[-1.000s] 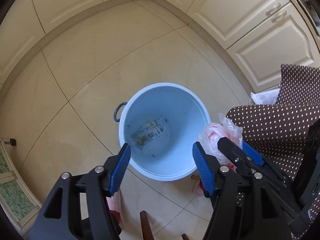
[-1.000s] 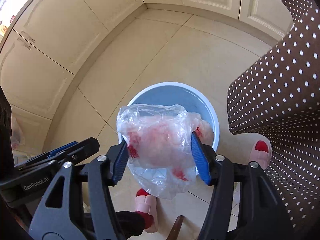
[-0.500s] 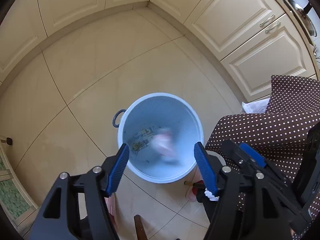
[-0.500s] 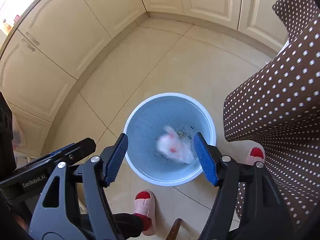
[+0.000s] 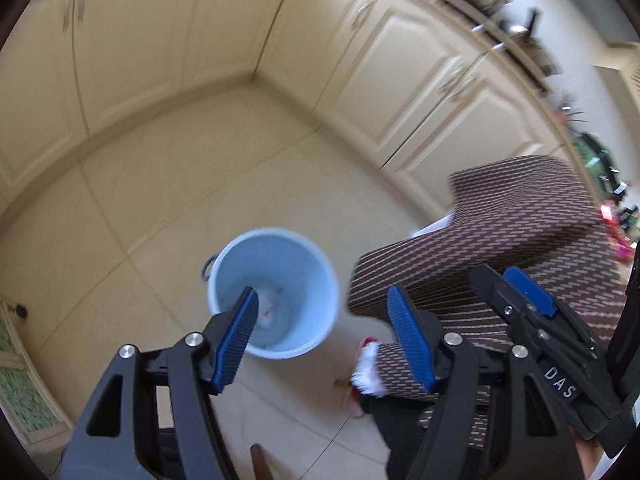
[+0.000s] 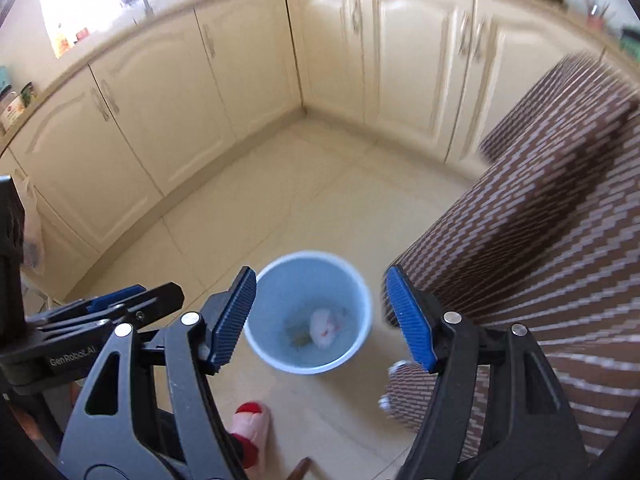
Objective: Collect trash
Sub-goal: 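Return both tools to the table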
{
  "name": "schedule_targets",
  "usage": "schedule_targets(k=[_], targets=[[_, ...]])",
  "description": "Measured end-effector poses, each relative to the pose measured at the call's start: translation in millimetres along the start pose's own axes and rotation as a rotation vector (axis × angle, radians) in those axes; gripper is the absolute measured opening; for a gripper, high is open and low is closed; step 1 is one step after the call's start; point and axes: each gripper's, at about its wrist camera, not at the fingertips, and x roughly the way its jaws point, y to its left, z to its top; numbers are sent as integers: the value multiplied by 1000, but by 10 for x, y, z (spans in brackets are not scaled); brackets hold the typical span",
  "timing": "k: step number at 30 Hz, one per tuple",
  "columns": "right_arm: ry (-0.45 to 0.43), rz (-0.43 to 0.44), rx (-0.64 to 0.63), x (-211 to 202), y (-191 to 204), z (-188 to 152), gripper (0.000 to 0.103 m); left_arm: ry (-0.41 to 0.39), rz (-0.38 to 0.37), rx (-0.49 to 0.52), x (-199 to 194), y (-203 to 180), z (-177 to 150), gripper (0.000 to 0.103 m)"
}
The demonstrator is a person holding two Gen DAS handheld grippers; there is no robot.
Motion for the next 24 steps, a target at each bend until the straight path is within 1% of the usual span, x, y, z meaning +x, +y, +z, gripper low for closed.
schedule_targets(k=[2,3,4,5,7,9,10,13,15,17,22,24], targets=[[-63,-24,-9,-348,-68,34,68,-46,-38,46,-264,-290,-12,66],[-106,-40,-10,-597,-128,41,68,-64,-50,66,-365,-406,-13,66],[-129,-58,-8,-737,-147,46,68,-85,-62,90,-479,-547,-17,66],[-171,-87,-7,-976,-216,35,68,-109,-74,120,-607,-712,-32,67],[-224,-123,2,-1318,-320,-13,68,-142,-93,170,-800,-983,-77,68],[-279,-154,23,-1643,-442,-71,70,-178,-116,238,-972,-1298,-150,69],[-279,-154,23,-1643,-442,-71,71,-188,-127,266,-1022,-1430,-181,69],[-328,-219,62,-2011,-749,-188,73,-180,-176,353,-1113,-1889,-293,70],[-338,-269,103,-2192,-1006,-315,73,-163,-217,402,-1106,-2202,-366,70],[-337,-303,150,-2278,-1235,-424,73,-146,-249,457,-1080,-2519,-438,70],[-335,-378,254,-2457,-1773,-639,73,-108,-251,585,-864,-3262,-603,70],[-334,-397,290,-2500,-1927,-728,73,-95,-224,619,-763,-3460,-656,70]])
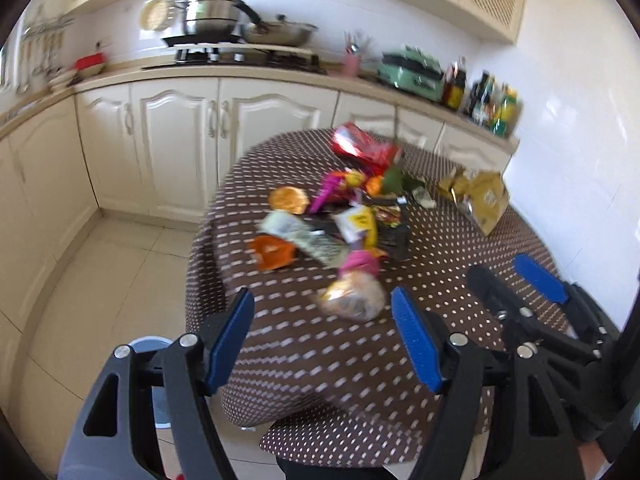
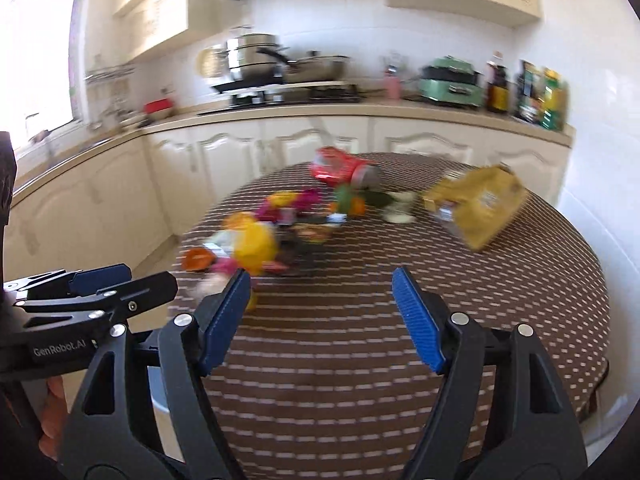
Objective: Collect trash
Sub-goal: 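Return both tools to the table, then grasp the clear bag with pink band with the left tool while the right tool grasps the dark wrapper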
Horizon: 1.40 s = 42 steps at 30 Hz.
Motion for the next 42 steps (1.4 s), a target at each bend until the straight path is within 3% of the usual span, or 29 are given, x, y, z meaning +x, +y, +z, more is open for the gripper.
schedule_targets(k=[7,8,9,10,17,22,26,29,31,32,33,36,42], targets=[[49,-30,80,176,-416,-43,73,92,34,49,453,-231,75,69],[60,-20,87,205,-442,-42,73,98,32,54,480,-260,74,61],[72,-6,97,248,-468,-31,73,111,28,61,509,-247,68,39],[86,9,107,292,-486,-24,73,120,34,62,539,-256,70,33],[158,125,177,522,-395,101,73,18,-3,17,237,-144,151,30],[211,181,190,756,-218,213,72,-39,38,-19,35,50,222,30],[257,176,172,934,-52,257,72,-54,73,-50,-37,244,224,30],[283,156,147,1047,79,274,60,-56,89,-64,-44,353,214,30],[318,173,158,1143,103,281,43,-54,90,-73,-42,408,214,30],[325,170,161,1175,110,287,40,-52,86,-80,-42,440,207,30],[327,169,165,1194,112,306,26,-52,84,-83,-43,461,203,30],[328,184,164,1208,122,325,9,-54,79,-93,-70,528,172,30],[215,114,94,882,163,316,3,-73,65,-100,-205,616,125,30]])
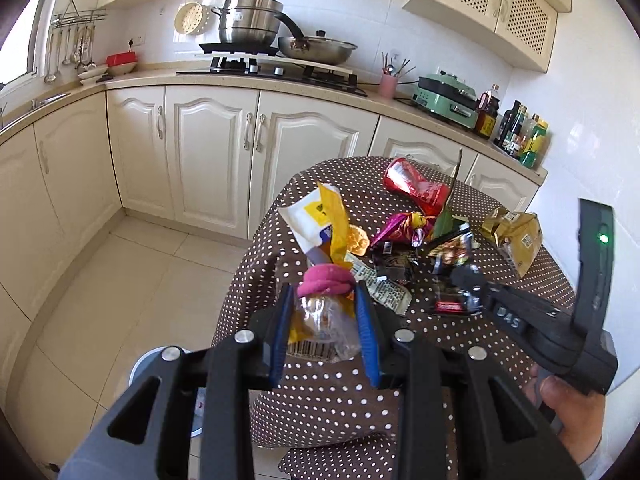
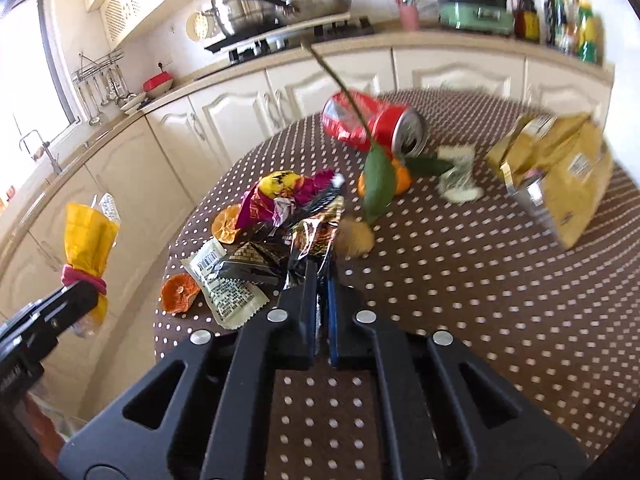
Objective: Collect trash
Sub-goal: 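Grasp the clear bag with pink band with the left tool while the right tool grasps the dark wrapper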
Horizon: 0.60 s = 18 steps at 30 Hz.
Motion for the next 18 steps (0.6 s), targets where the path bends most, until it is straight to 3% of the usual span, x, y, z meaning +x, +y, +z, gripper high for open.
schedule_targets(k=[7,9,11,14,15,16,17,18], targets=[[-144,-29,-24,-519,87,-29,1,-12,-33,-46,-136,204,-39,30],[-162,-21,-49,-596,192,-8,1,-14,-39,-56,-168,267,-53,30],[-154,-66,-103,-617,324,-12,1,-14,-35,-68,-196,340,-69,30],[-161,-127,-70,-555,251,-13,4,-11,-32,-78,-237,433,-116,30],[-131,-176,-76,-485,200,-24,23,-10,-27,-77,-241,450,-133,30],[-109,-187,-75,-435,167,-30,65,-7,-22,-74,-241,461,-151,30],[-92,-181,-63,-392,113,-57,74,-4,-20,-71,-233,470,-170,30],[-70,-178,-60,-347,73,-92,74,-1,-19,-71,-220,479,-187,30]])
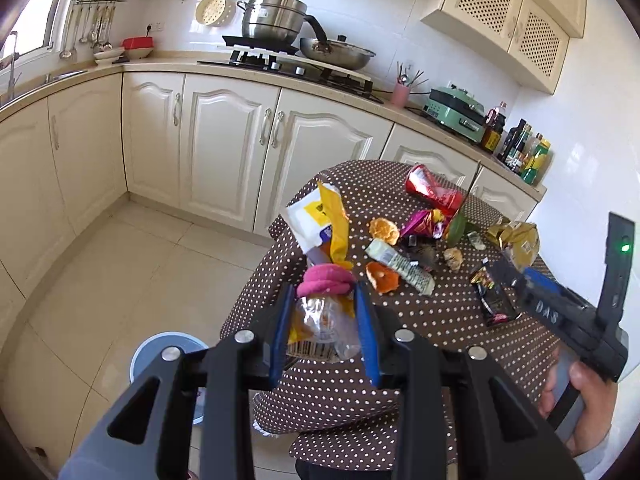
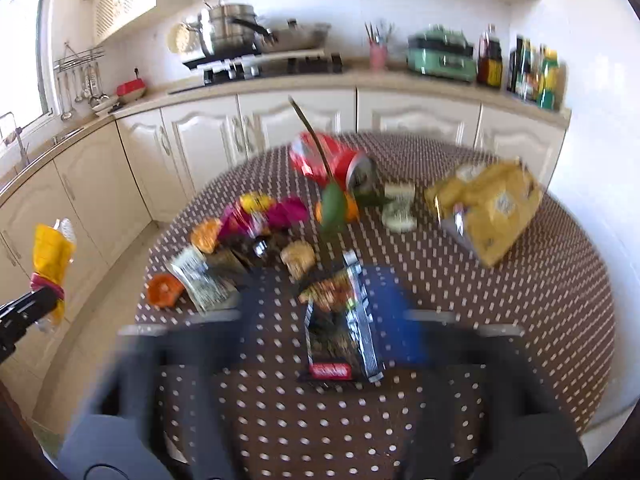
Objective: Collect trash
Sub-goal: 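Grasp the clear bag with pink band with the left tool while the right tool grasps the dark wrapper, then carry both held items over the blue bucket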
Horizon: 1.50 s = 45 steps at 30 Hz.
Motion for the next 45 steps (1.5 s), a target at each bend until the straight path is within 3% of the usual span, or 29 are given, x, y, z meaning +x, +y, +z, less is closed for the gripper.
schedule_targets(k=[5,6,7,8,10,11,20,26,34,45], targets=[[90,-21,-54,240,57,-123,73,31,-12,-3,124,-30,-54,30],[115,-32,-62,312,61,-138,68,35,-13,0,138,-39,-62,30],[138,-25,-58,359,49,-149,50,36,-12,2,147,-43,-63,30],[161,-14,-53,403,37,-143,41,39,-10,5,160,-52,-67,30],[180,-3,-73,438,52,-141,36,43,-10,5,175,-67,-69,30],[180,5,-103,430,83,-140,27,44,-12,6,179,-72,-70,30],[37,101,-48,16,123,-152,25,46,-1,-2,170,9,-94,30],[-9,252,-139,-197,762,-124,25,46,24,-53,125,339,-161,30],[150,451,-287,416,2022,-518,25,98,119,-150,172,1090,-429,30],[366,502,-381,1514,3089,-1129,26,278,249,-319,882,2343,-919,30]])
